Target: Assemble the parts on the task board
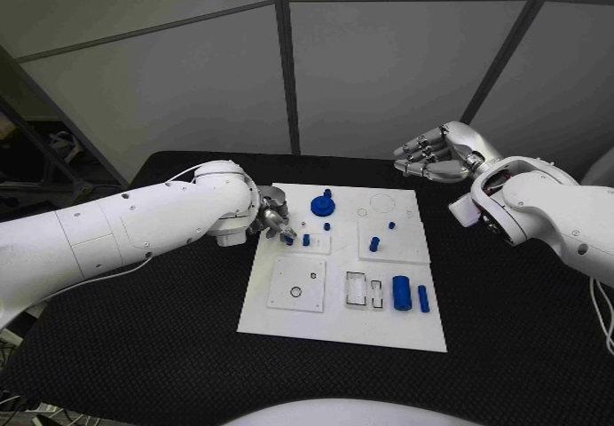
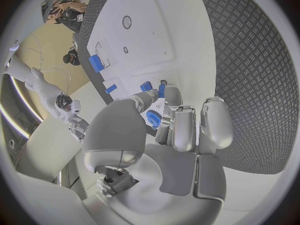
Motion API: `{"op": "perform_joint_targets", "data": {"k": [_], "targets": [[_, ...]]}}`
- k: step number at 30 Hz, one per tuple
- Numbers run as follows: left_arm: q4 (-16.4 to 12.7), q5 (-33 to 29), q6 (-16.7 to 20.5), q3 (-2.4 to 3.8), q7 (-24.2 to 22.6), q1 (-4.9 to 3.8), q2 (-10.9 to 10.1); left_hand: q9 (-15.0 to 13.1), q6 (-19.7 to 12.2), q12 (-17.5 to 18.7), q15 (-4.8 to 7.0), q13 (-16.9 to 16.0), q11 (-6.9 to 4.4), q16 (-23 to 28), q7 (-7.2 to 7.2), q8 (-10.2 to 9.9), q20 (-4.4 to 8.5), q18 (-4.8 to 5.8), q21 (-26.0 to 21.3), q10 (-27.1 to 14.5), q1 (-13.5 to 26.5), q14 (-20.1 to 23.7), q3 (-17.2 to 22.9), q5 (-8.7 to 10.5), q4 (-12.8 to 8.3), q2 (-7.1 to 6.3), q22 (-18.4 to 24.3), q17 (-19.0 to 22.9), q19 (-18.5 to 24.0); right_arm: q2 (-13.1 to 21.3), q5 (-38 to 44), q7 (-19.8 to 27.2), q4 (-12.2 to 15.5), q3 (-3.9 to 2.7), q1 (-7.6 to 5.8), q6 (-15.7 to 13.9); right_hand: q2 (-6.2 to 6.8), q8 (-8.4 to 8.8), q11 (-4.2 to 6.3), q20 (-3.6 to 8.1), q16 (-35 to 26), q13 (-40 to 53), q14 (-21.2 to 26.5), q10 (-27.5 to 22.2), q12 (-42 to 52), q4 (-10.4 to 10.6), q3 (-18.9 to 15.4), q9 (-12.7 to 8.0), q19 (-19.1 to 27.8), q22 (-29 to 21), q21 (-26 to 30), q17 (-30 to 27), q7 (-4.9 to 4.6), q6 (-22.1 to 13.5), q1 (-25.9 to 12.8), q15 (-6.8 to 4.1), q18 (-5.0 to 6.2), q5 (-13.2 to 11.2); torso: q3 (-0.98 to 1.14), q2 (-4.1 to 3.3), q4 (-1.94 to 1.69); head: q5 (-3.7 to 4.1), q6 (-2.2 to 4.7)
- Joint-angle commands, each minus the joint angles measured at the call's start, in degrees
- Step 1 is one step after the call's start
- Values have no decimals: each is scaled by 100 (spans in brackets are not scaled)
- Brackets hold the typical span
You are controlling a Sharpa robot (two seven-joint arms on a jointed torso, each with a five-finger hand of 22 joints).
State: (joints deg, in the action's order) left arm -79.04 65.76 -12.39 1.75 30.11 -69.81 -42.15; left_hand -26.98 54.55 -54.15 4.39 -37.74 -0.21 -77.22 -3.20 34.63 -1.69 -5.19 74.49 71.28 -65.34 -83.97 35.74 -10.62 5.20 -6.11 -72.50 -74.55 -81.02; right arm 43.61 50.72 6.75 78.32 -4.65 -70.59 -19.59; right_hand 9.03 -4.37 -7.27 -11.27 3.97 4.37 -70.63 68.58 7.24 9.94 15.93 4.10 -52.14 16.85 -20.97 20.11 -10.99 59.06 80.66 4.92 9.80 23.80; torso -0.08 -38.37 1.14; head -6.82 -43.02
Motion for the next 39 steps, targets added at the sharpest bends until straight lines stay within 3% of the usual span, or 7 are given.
{"op": "perform_joint_targets", "data": {"k": [1, 5, 15, 20, 39], "targets": [[-7, 66, -1, -18, 17, 20, -4, -18, -19, -36, 36, -22, -135, -40, 42, 45, 3, 81, 28, 177, 85, -241, 795, -63, -743, -3, -18, -7, -40, -9, 14, 25, -4, -3, -9, 46, -51, 1, 9, -18, -25, -8, 28, -26, -11, -24, 10, 8, -35, -8, 34, -5, -12, -20, -1, -19, 64, 37, 1, -4, -6, -4, -4], [-3, 66, 28, -18, 12, 20, -11, -53, -12, -100, 47, -80, -148, -43, 54, 131, 15, 89, 54, 235, 216, -243, 883, -472, -792, -68, -57, -10, -61, -17, 14, 25, -12, -3, -9, 51, -51, 1, 8, -18, -25, -8, 29, -25, -10, -21, 9, 8, -36, -10, 37, -7, -13, -19, -7, -18, 63, 42, -1, -1, -3, -9, -10], [7, 67, 52, -17, 22, 20, -23, -82, -1, -203, 62, -194, -168, -47, 76, 214, 28, 104, 108, 315, 310, -246, 932, -693, -858, -96, -129, -15, -98, -22, 14, 25, -23, -3, -9, 58, -51, 1, 8, -18, -25, -8, 29, -25, -10, -21, 9, 8, -36, -10, 37, -7, -13, -19, -7, -18, 63, 42, 4, 2, -1, -14, -20], [4, 67, 56, -17, 25, 20, -30, -105, 23, -314, 77, -329, -188, -50, 97, 290, 43, 117, 156, 396, 419, -248, 961, -1046, -917, -138, -192, -20, -130, -21, 14, 25, -24, -3, -8, 61, -51, 1, 8, -18, -25, -8, 29, -25, -10, -21, 9, 8, -36, -10, 37, -7, -13, -19, -7, -18, 63, 42, 6, 2, 0, -15, -23], [2, 67, 55, -16, 22, 20, -22, -113, 52, -401, 86, -439, -205, -52, 117, 334, 51, 132, 207, 464, 476, -250, 977, -1171, -972, -166, -254, -22, -161, -21, 14, 21, -29, -3, -8, 73, -51, 1, 8, -18, -25, -8, 29, -25, -10, -21, 9, 8, -36, -10, 37, -7, -13, -19, -7, -18, 63, 42, 5, -1, 0, -22, -26]]}}
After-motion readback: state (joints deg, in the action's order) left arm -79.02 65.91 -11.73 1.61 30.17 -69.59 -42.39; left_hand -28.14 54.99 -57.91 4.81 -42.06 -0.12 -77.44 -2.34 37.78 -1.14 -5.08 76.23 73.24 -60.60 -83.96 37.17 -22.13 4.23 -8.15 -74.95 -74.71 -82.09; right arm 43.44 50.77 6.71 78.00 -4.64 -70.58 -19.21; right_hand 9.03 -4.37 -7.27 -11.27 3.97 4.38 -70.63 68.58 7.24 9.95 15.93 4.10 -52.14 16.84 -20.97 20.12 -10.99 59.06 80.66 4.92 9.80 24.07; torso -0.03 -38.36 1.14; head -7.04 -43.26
